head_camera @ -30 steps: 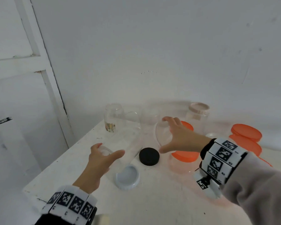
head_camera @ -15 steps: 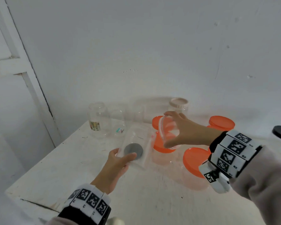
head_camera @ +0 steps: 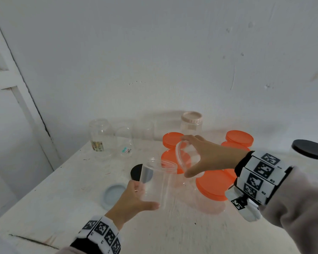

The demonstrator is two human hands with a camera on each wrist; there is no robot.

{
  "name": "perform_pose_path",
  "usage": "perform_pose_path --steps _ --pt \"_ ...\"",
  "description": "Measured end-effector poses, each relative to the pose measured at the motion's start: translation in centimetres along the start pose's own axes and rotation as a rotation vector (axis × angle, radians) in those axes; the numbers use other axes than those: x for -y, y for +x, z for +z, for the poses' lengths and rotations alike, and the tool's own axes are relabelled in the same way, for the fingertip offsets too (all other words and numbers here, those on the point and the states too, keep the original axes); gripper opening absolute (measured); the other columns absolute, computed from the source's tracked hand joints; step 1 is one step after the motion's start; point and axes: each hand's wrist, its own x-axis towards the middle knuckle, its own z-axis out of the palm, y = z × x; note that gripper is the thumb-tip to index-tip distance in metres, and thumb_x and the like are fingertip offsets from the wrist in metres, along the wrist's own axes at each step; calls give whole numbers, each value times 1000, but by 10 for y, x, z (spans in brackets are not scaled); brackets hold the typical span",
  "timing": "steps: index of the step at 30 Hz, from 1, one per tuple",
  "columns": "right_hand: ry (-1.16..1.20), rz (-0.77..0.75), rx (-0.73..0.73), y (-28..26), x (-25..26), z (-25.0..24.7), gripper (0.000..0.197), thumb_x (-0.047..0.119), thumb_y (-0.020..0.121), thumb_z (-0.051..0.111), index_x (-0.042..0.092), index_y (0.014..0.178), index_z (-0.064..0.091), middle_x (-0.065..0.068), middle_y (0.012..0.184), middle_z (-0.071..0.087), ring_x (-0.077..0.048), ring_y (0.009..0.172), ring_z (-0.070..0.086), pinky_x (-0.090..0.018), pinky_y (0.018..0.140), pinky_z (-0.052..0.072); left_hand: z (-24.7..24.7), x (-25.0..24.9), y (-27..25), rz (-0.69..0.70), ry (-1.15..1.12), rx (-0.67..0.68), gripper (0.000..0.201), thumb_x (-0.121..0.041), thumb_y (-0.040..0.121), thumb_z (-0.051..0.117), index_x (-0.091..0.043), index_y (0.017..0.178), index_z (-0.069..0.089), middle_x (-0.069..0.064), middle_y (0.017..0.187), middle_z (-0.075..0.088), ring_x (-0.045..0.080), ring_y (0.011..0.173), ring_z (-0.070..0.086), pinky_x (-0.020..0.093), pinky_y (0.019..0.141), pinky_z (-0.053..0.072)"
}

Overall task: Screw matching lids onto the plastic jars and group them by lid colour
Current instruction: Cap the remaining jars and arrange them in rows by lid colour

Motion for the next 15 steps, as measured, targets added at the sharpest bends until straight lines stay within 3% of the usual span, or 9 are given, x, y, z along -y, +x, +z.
perform_pose_path --steps 4,8,12,15 --pt "-15 -10 39 3 5 4 109 47 68 82 40 148 8 11 145 22 -12 127 34 -29 99 35 0 4 5 43 43 31 113 -52 35 88 -34 129 28 -12 125 44 12 123 45 32 104 41" --pt "-40 -21 57 7 12 8 110 45 70 82 37 150 8 9 146 23 -15 132 33 -28 101 33 3 9 9 102 128 54 108 -49 39 83 -39 126 21 -14 130 36 9 127 37 30 104 39" --pt "-84 -35 91 10 19 12 111 45 70 82 35 151 6 8 149 20 -17 133 32 -33 106 34 6 16 11 143 146 117 106 -43 43 84 -41 126 18 -24 128 34 -1 125 36 13 93 36" --pt "-110 -41 134 13 25 17 113 45 70 82 35 151 4 7 150 19 -19 136 30 -39 110 34 9 17 11 173 141 143 109 -38 50 85 -47 131 13 -29 130 31 -8 125 34 9 88 37"
